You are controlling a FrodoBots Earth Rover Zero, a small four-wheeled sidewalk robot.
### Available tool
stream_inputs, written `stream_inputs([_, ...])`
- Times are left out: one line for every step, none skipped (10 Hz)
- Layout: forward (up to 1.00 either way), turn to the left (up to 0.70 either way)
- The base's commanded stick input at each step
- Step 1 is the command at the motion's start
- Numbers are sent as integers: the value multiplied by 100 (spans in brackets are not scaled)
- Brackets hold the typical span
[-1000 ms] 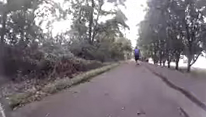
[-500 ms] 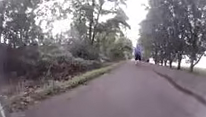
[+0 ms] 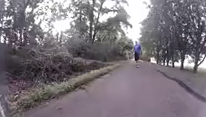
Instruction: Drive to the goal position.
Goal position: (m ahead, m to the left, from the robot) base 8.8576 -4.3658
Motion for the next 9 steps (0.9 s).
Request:
stream_inputs([70, 0])
stream_inputs([70, 0])
stream_inputs([70, -9])
stream_inputs([70, -18])
stream_inputs([70, -27])
stream_inputs([70, -31])
stream_inputs([70, -31])
stream_inputs([70, -31])
stream_inputs([70, -30])
